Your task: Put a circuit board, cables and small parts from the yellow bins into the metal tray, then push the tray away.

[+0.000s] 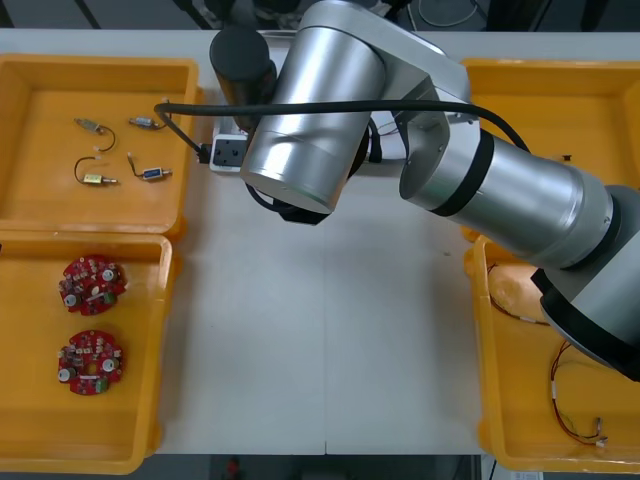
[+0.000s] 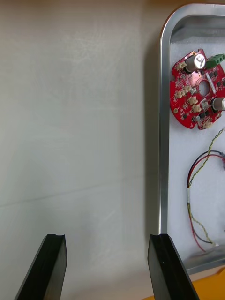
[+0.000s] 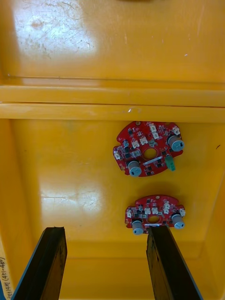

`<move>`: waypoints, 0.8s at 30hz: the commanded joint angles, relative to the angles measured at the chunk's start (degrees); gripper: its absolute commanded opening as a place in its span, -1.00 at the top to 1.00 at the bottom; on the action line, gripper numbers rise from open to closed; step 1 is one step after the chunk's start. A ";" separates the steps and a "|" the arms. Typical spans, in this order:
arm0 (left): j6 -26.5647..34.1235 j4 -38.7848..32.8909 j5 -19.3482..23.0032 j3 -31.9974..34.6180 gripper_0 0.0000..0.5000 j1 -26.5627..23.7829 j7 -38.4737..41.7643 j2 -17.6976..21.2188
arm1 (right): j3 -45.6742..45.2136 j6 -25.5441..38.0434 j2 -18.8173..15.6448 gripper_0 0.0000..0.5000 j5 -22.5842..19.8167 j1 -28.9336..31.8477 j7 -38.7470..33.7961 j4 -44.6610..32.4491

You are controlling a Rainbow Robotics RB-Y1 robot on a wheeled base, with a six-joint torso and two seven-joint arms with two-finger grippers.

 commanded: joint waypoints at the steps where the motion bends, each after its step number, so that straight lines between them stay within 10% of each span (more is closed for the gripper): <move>1: -0.25 -1.57 0.46 1.62 -1.00 0.93 -4.24 2.74 | -7.91 6.03 0.88 -1.00 -0.07 6.17 -1.64 -8.61; 24: -0.25 -1.57 0.46 1.62 -1.00 0.93 -4.24 2.74 | -35.07 11.27 -2.90 -1.00 1.42 35.96 -21.15 -36.65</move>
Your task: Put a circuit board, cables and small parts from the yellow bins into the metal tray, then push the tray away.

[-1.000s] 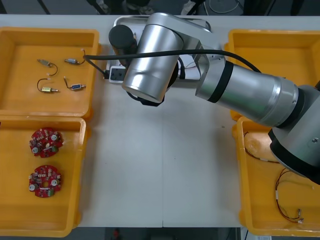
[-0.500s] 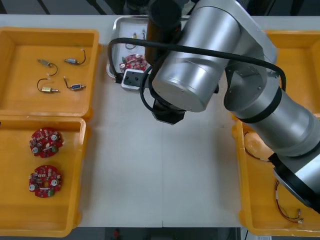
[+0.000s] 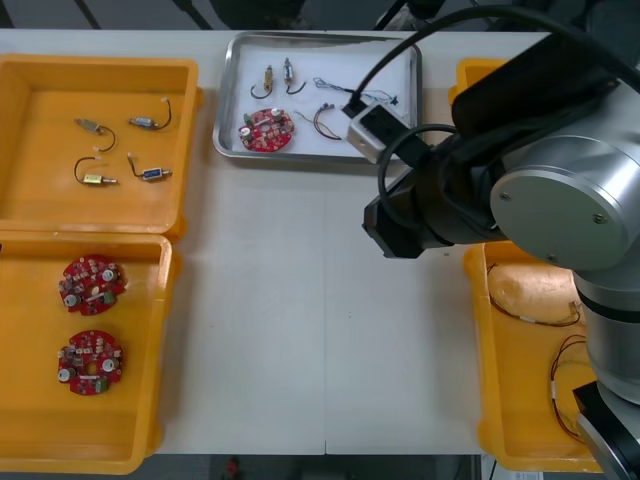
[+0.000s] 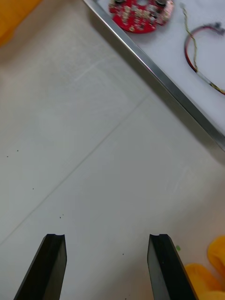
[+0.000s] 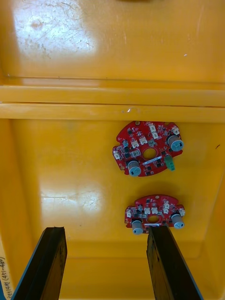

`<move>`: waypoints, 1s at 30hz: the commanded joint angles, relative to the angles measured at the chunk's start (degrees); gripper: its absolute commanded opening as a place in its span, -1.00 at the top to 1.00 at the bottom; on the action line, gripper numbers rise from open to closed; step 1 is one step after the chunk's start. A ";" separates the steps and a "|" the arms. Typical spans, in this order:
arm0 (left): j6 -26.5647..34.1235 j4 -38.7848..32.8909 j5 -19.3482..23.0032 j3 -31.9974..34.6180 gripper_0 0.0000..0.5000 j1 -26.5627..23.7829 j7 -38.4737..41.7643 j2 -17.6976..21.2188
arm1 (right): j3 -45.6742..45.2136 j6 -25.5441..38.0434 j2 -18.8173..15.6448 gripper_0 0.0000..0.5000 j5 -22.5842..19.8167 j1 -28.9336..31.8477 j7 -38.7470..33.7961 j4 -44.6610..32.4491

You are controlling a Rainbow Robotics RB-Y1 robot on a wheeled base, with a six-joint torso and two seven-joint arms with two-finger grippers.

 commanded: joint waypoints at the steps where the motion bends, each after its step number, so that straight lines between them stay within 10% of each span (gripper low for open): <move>1: -0.25 -1.54 0.43 1.61 -1.00 0.91 -4.24 2.74 | -4.95 0.16 -2.37 -1.00 2.34 4.83 -4.62 -3.72; 30: -0.25 -1.54 0.43 1.61 -1.00 0.91 -4.24 2.74 | -32.90 0.16 -12.39 -1.00 -7.85 23.55 -9.37 -7.32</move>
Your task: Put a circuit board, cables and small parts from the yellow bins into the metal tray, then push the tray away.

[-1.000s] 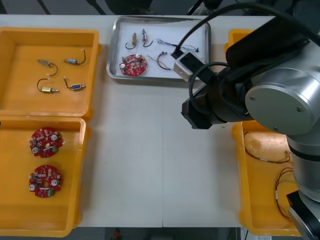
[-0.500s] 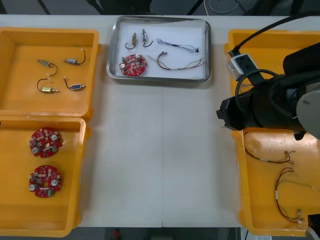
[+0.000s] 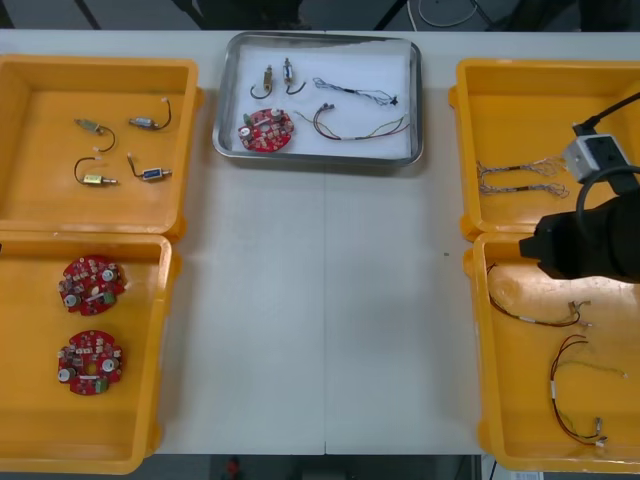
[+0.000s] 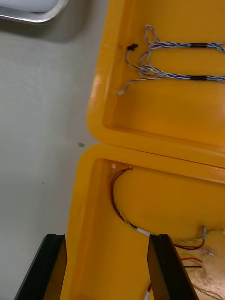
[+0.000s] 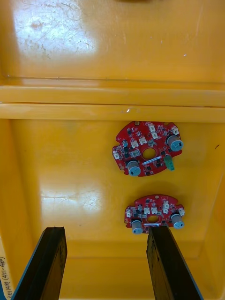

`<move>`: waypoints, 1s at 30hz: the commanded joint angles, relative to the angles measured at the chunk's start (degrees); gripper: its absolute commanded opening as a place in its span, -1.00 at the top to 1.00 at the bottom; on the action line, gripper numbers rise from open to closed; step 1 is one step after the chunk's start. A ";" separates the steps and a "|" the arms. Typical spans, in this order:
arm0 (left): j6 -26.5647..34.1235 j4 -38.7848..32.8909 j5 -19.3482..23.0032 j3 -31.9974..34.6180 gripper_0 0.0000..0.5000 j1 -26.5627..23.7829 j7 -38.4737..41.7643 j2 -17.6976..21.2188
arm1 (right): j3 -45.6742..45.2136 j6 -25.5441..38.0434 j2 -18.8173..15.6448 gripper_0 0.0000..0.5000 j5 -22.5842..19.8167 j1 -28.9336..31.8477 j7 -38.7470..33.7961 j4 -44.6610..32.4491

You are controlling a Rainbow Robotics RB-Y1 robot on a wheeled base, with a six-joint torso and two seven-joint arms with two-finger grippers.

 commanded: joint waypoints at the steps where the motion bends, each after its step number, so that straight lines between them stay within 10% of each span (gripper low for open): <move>1: -0.24 -1.52 0.42 1.61 -1.00 0.91 -4.24 2.74 | -5.98 0.16 -3.53 -1.00 -0.13 3.57 -1.63 -1.40; 30: -0.24 -1.52 0.42 1.61 -1.00 0.91 -4.24 2.74 | -10.11 0.16 -6.25 -1.00 2.24 7.09 0.92 9.77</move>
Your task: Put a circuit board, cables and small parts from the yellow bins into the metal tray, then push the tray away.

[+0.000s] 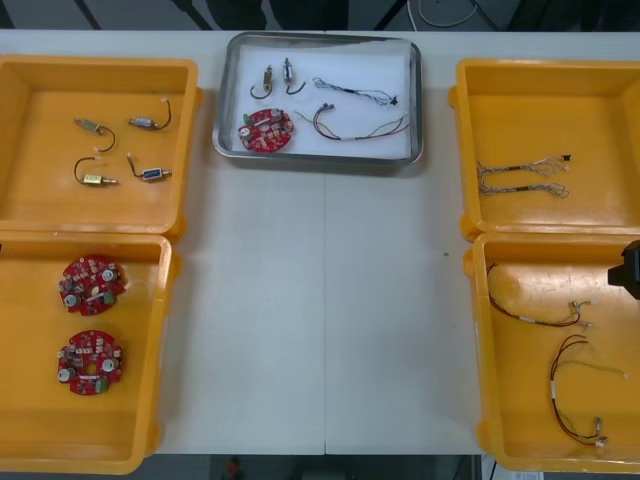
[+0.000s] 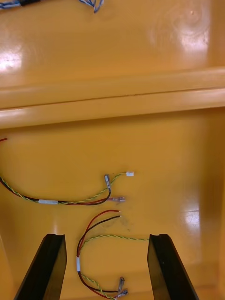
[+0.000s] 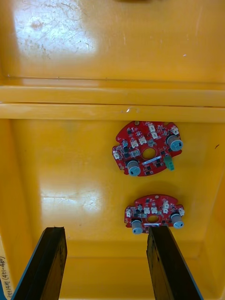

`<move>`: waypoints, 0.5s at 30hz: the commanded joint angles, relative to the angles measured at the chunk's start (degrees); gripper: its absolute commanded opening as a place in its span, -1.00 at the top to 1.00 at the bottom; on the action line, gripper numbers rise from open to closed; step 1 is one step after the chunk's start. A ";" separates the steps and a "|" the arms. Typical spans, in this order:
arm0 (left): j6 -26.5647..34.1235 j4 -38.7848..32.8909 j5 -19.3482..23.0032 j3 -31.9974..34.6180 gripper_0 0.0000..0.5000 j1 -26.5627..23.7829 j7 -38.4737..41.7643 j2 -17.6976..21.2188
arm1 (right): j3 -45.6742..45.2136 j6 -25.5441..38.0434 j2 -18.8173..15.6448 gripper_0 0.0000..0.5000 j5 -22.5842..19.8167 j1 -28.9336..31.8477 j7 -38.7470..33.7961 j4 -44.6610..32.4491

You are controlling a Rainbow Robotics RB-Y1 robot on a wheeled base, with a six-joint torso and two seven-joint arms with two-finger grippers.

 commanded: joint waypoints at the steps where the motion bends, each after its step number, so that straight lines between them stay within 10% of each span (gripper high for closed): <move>1: -0.24 -1.50 0.41 1.61 -1.00 0.90 -4.24 2.74 | -0.67 0.16 -2.13 -1.00 -0.40 1.13 0.88 -0.25; 15: -0.24 -1.50 0.41 1.61 -1.00 0.90 -4.24 2.74 | -0.67 0.16 -2.13 -1.00 -0.40 1.13 0.88 -0.25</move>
